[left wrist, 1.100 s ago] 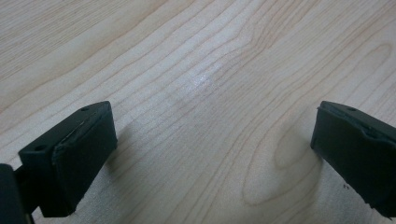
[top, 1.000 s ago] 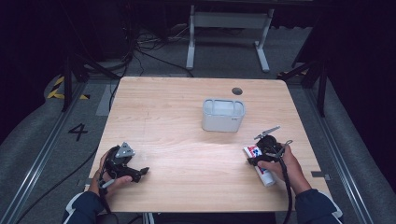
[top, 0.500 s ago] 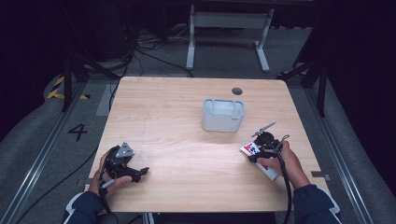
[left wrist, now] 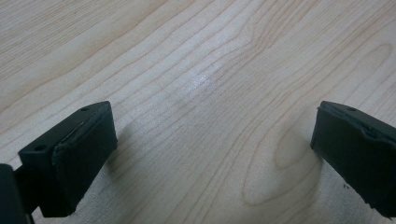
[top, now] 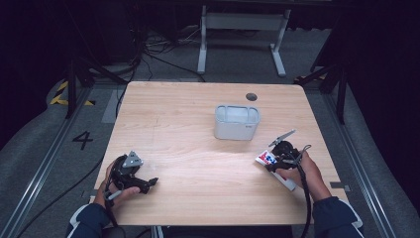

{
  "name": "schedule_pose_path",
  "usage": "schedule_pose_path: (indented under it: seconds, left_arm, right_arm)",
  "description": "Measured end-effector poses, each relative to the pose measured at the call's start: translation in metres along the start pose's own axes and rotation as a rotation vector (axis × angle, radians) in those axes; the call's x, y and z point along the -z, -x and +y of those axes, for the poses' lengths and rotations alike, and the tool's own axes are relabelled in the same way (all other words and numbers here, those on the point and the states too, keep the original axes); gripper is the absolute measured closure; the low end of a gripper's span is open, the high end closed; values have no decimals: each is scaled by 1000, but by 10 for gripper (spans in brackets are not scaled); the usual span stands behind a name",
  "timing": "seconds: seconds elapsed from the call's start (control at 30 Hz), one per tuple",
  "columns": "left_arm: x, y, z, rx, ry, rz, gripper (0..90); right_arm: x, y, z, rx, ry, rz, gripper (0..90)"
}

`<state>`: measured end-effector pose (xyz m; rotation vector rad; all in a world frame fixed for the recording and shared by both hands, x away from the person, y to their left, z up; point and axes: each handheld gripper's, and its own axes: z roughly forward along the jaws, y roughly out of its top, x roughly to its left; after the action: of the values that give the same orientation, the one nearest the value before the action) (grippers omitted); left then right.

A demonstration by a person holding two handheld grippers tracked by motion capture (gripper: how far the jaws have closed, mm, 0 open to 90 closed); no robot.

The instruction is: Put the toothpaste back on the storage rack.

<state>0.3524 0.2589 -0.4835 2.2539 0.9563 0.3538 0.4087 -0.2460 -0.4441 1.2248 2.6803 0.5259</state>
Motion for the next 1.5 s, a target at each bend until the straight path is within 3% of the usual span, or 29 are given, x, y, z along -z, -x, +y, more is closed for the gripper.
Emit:
schedule_pose_path:
  seconds: [0.2,0.47,0.67,1.17,1.5]
  left_arm:
    - [0,0,0,-1,0,0,7]
    - [0,0,0,-1,0,0,7]
    - [0,0,0,-1,0,0,7]
    - [0,0,0,-1,0,0,7]
    - [0,0,0,-1,-1,-1,7]
  right_arm:
    - [5,-1,-3,17,20,12,633]
    - [21,1,-10,-1,100,49,647]
    - [33,-3,-11,23,150,64,648]
    - [55,-8,-12,48,305,86,648]
    - [67,-17,-7,82,375,81,647]
